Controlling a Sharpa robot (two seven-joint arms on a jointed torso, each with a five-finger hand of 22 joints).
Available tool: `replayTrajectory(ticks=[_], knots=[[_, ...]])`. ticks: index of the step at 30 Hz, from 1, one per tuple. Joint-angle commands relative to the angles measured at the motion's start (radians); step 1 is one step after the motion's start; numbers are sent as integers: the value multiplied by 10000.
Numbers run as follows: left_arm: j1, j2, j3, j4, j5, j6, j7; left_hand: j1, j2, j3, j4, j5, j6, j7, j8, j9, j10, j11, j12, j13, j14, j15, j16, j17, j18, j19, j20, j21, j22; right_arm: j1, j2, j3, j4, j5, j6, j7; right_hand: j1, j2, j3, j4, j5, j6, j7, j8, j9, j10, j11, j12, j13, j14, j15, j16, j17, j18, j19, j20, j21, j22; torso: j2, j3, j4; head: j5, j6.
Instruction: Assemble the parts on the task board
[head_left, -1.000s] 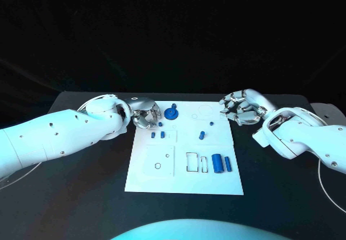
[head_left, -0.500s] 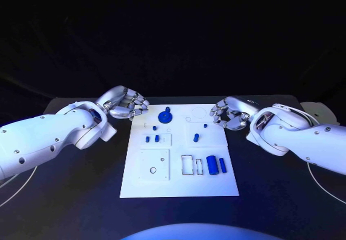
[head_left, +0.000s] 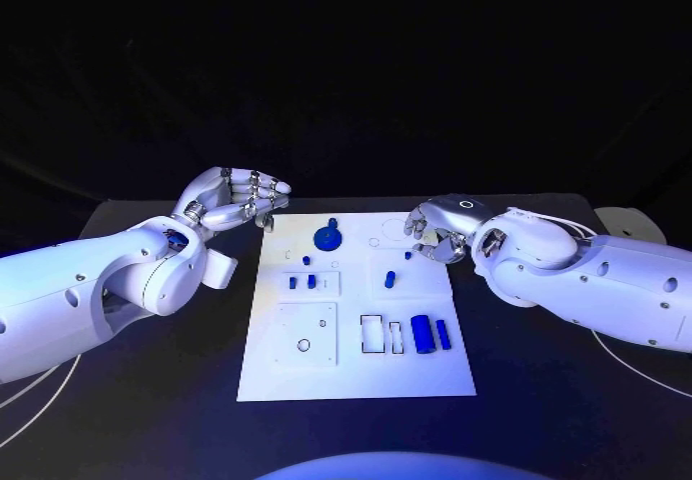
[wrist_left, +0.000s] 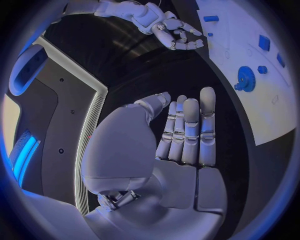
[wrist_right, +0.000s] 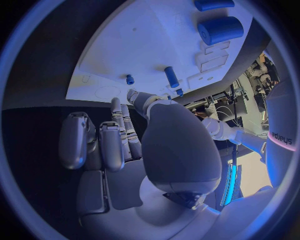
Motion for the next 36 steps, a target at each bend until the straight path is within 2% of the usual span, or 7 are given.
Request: replayTrajectory(ticks=[1, 7, 10, 13, 15, 22, 36], knots=[[-3, -10, 0, 144, 1297, -91, 883, -33, 97, -34, -24, 22, 69, -27, 39, 15, 36, 0, 84, 34, -20, -83, -38, -13, 67, 19, -71, -53, -21, -4, 154, 1, -81, -932, 330, -373, -76, -48, 39, -2, -59, 59, -27, -39, -9, -73, -26, -70, -11, 582, 44, 90, 293, -78, 64, -28, 28, 455, 7, -2, -17, 18, 4], [-7, 6, -6, 235, 1701, -382, 981, 73, 161, 50, -115, 43, 13, -12, 47, 29, -101, 0, 199, 90, -13, -97, -52, -32, 65, 63, -98, -93, -50, -43, 333, -13, -201, -1046, 593, -413, -87, -10, 95, -37, -58, 148, -164, -21, 1, -17, -134, -104, -63, 610, -10, 166, 347, -83, 61, -75, 98, 524, -4, -37, 6, -42, -13], [-7, 1, -7, 243, 1842, -442, 995, 79, 158, 52, -124, 42, 4, -8, 46, 30, -120, 4, 205, 93, -14, -95, -55, -34, 64, 67, -98, -96, -52, -68, 368, -23, -251, -1070, 712, -422, -94, -4, 105, -44, -59, 176, -195, -13, 5, 2, -161, -111, -75, 615, -31, 182, 359, -86, 63, -90, 119, 543, 3, -10, -27, -33, -31], [-7, 1, -7, 232, 1918, -468, 940, 88, 157, 58, -137, 41, -7, -2, 45, 31, -142, 9, 217, 98, -16, -92, -58, -37, 62, 71, -99, -100, -55, -99, 377, -30, -252, -1076, 853, -422, -103, -12, 102, -46, -62, 180, -198, -14, 5, 6, -164, -116, -80, 616, -37, 189, 364, -86, 62, -96, 121, 547, 2, -2, -15, -50, -40], [-6, 4, -7, 207, 1940, -484, 911, 129, 163, 79, -177, 41, -33, 15, 41, 32, -177, 17, 249, 112, -19, -88, -63, -43, 61, 83, -101, -106, -59, -130, 383, -32, -248, -1077, 900, -423, -108, -14, 101, -45, -63, 182, -197, -14, 5, 8, -164, -117, -83, 617, -39, 189, 364, -89, 67, -98, 138, 559, 2, -9, -6, -60, -41], [-5, -5, -7, 166, 2105, -435, 895, 145, 162, 90, -203, 39, -73, 39, 28, 30, -214, 36, 280, 124, -20, -80, -68, -48, 58, 94, -99, -110, -62, -253, 472, -35, -317, -1059, 894, -388, -126, 4, 112, -43, -57, 214, -184, -6, 10, 46, -156, -116, -94, 618, -43, 195, 361, -94, 69, -107, 159, 579, 8, 7, -8, -40, -49], [-5, 30, -7, 184, 2177, -262, 693, 181, 272, 161, -255, 38, -276, 152, -42, 14, -424, 122, 417, 177, -25, -16, -68, -67, 51, 133, -68, -125, -70, -433, 738, -36, -574, -1000, 701, -371, -16, 252, 293, -287, 107, 645, -254, 183, 115, 575, -245, -29, -143, 605, -121, 230, 329, -116, 79, -152, 302, 729, 4, 9, -8, 23, -55]])
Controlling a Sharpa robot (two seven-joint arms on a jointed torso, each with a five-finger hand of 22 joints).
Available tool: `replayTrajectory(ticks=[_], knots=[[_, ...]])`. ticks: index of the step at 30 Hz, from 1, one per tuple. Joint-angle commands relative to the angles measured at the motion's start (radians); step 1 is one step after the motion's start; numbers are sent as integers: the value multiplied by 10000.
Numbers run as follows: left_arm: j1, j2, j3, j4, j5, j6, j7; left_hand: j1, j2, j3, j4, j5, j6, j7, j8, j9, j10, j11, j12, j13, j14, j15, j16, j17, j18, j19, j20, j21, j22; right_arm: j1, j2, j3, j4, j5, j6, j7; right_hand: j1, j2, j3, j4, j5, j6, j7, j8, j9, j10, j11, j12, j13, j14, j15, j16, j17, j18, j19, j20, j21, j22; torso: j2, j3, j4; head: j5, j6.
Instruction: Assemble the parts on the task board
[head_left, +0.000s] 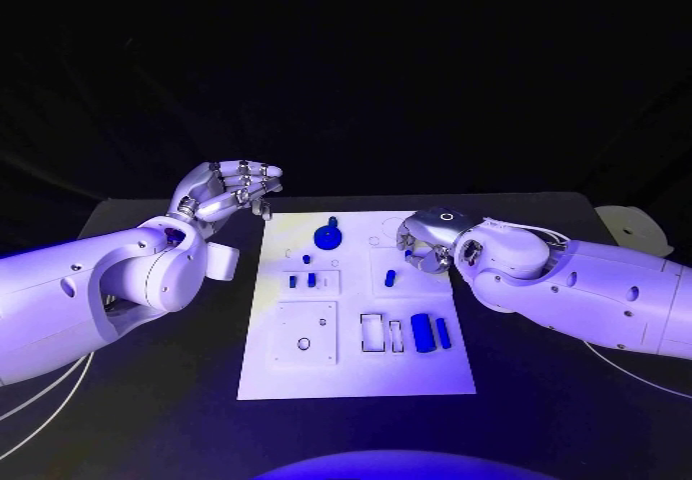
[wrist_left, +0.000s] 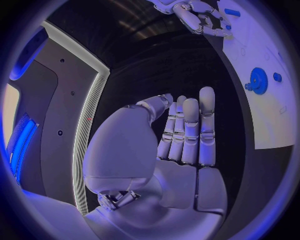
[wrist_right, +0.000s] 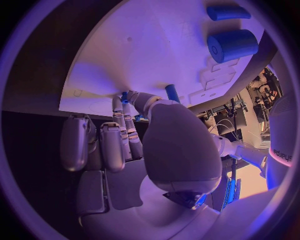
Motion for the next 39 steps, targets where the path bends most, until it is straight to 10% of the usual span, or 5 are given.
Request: replayTrajectory(ticks=[1, 21, 39], knots=[[3, 27, 6, 23, 133, 152, -9, 41, 54, 23, -60, 39, -57, 9, -41, -3, -94, 14, 69, 16, -3, 29, -32, -14, 52, 43, 19, -59, -15, -70, 34, -18, -47, -119, 99, -37, 35, 134, 22, -84, 29, 122, 1, 75, 28, 153, -20, 54, 12, 568, -92, 34, 327, -119, 13, -89, 66, 742, 1, 2, 2, 13, -17], [4, 11, 6, 48, 137, 239, -247, 56, 83, 37, -79, 32, -105, 33, -53, -3, -165, 36, 112, 32, -9, 46, -28, -17, 53, 49, 32, -64, -16, -202, 5, -20, -45, -841, 350, -417, 261, 327, 261, -647, -285, 477, -88, 242, 148, 636, -156, 33, 96, 559, -219, 76, 311, -206, 167, -197, 532, 1086, -2, 8, -12, -29, -89], [4, 23, 6, 49, 137, 226, -325, 68, 100, 46, -93, 30, -129, 49, -57, -3, -206, 49, 138, 41, -14, 55, -25, -19, 53, 52, 39, -65, -16, -241, -88, -18, 146, -1421, -1045, -778, 187, 640, 721, -1149, -128, 931, -230, 468, 358, 1275, -332, 19, 376, 567, -406, 127, 278, -348, 442, -302, 1259, 1566, 1, 10, -5, -101, -109]])
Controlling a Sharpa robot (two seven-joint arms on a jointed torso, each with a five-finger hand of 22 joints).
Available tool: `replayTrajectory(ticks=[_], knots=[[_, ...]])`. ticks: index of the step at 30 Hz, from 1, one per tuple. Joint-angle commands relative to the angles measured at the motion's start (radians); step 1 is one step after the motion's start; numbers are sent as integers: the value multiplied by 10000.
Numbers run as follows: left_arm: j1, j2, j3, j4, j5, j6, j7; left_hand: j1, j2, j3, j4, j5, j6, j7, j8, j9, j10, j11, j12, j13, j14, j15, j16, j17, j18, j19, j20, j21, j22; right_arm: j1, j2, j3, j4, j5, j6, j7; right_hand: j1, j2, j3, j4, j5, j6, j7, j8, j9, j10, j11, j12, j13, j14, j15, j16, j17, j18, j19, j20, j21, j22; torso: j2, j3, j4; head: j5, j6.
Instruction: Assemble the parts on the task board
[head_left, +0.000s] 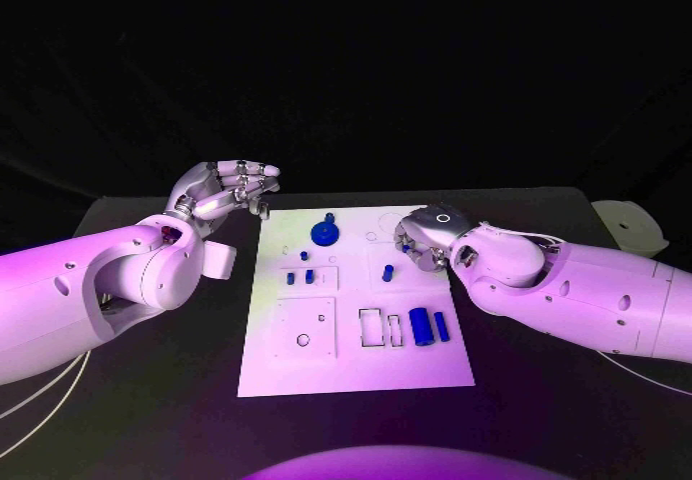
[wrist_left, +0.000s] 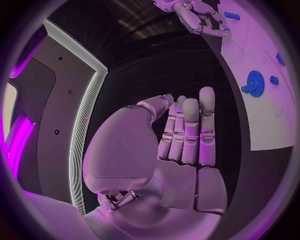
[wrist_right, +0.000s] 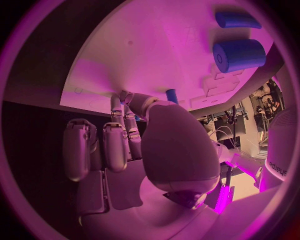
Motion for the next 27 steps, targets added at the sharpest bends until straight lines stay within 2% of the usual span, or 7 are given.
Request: replayTrajectory(ticks=[1, 5, 13, 27], knots=[[4, 21, 6, 29, 54, 157, 1, 21, 54, 17, -66, 30, -63, -17, -56, 1, -64, -22, 51, 16, -14, 54, -26, -11, 54, 52, 37, -65, -10, 11, -50, 11, 31, -325, -486, -303, -78, 24, 76, -7, 6, 56, 7, 52, 28, 604, -602, -91, -20, 586, -100, 38, 266, -190, 299, -85, 24, 1562, 6, 4, -3, 7, 0], [4, 22, 6, 25, 54, 174, -19, 15, 53, 14, -67, 28, -77, -8, -60, 1, -85, -13, 60, 19, -18, 60, -26, -13, 53, 52, 41, -67, -10, 11, -124, 17, 167, -268, -803, -246, -135, 2, 73, -19, -50, 50, 11, 50, 41, 597, -601, -124, -6, 586, -100, 42, 263, -193, 301, -86, 34, 1572, 0, -7, -9, 17, 7], [4, 25, 6, 2, 54, 229, -68, -2, 52, 7, -71, 25, -127, 14, -74, -2, -157, 10, 94, 30, -35, 81, -26, -17, 51, 45, 57, -76, -12, 39, -283, 65, 434, 20, -1235, -46, -222, -7, 60, -44, -219, 44, 10, 50, 73, 593, -604, -185, 28, 587, -100, 55, 265, -193, 297, -86, 36, 1582, 0, -1, -4, 11, 31], [4, 3, 6, -12, 55, 350, -173, -30, 45, -4, -84, 23, -244, 55, -109, -8, -304, 54, 161, 49, -83, 118, -26, -25, 50, 21, 89, -98, -18, 105, -479, 91, 503, 479, -809, 179, -322, -18, 8, -63, -403, 4, 23, 28, 101, 541, -589, -286, 55, 581, -86, 51, 240, -184, 272, -76, -12, 1568, 5, 4, -25, 20, 27]])
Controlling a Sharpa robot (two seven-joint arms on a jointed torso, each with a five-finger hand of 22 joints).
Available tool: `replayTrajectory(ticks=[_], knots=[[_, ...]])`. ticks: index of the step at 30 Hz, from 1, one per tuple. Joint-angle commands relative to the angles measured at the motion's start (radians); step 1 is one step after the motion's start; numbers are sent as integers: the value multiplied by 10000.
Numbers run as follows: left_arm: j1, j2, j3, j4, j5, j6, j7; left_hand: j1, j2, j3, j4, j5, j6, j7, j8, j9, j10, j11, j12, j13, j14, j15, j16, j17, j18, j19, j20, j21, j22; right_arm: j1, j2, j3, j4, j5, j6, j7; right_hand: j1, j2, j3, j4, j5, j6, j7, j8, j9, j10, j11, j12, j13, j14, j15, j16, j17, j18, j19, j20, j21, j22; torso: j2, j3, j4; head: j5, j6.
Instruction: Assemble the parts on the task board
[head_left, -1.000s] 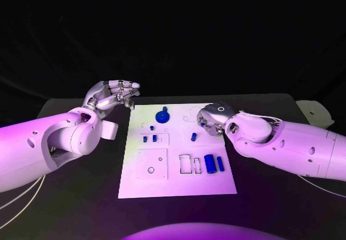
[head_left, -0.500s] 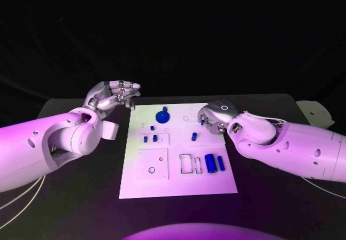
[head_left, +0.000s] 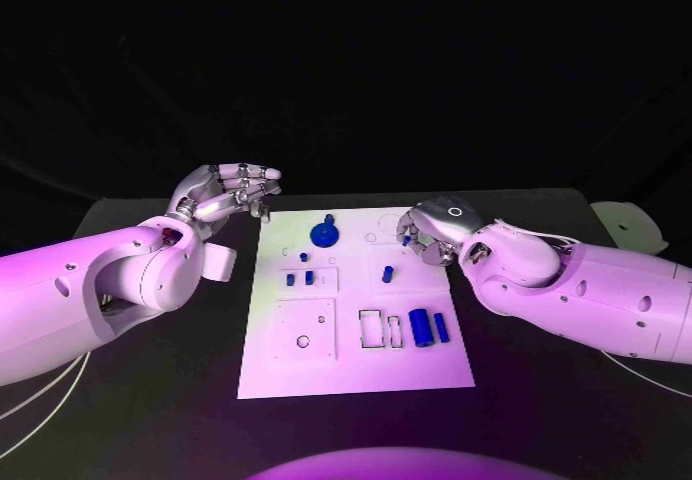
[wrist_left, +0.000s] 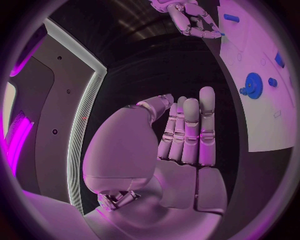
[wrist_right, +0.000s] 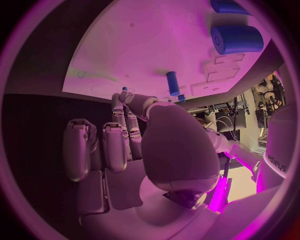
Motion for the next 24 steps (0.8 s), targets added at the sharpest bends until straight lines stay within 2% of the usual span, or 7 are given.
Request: replayTrajectory(ticks=[1, 8, 17, 24], knots=[[4, 6, 6, 13, 49, 230, -11, -33, 44, 22, -59, 22, -75, 18, -26, -8, -56, 6, 44, 19, -16, 49, -27, -18, 51, -20, 55, -63, -11, 12, -45, 5, 48, 167, 166, 153, -92, -23, -32, -22, -48, -22, 63, -4, 21, 129, -195, -5, 1, 615, -53, 53, 243, -185, 273, -78, -12, 1571, 6, 5, 1, 13, -20], [4, 5, 6, -25, 49, 251, -15, -39, 46, 18, -66, 23, -120, 36, -34, -8, -121, 25, 75, 28, -38, 64, -29, -23, 51, -32, 69, -73, -14, 43, -175, 26, 466, 233, -135, 217, -97, -24, -37, -28, -63, -28, 62, -8, 24, 122, -194, -18, 4, 615, -52, 55, 245, -185, 273, -77, -9, 1574, 2, 13, -1, 37, -12], [4, 53, 6, -120, 58, 287, 1, -40, 46, 17, -69, 23, -132, 41, -35, -7, -138, 29, 85, 31, -46, 68, -31, -25, 51, -35, 73, -76, -15, 290, -208, 87, 1408, 295, -317, 235, -87, -21, -32, -42, -60, -34, 59, -12, 25, 119, -196, -26, 7, 615, -53, 55, 243, -187, 276, -76, 0, 1580, -14, -7, 19, 124, 23], [4, 110, 6, -188, 74, 307, 4, -40, 46, 17, -69, 23, -132, 41, -35, -7, -138, 29, 85, 31, -46, 68, -31, -25, 51, -35, 73, -76, -15, 348, 155, 97, 1840, 439, -266, 285, -87, -16, -31, -47, -57, -38, 62, -15, 27, 118, -194, -34, 10, 615, -53, 56, 242, -185, 271, -76, -12, 1574, -12, -6, 13, 443, 18]])
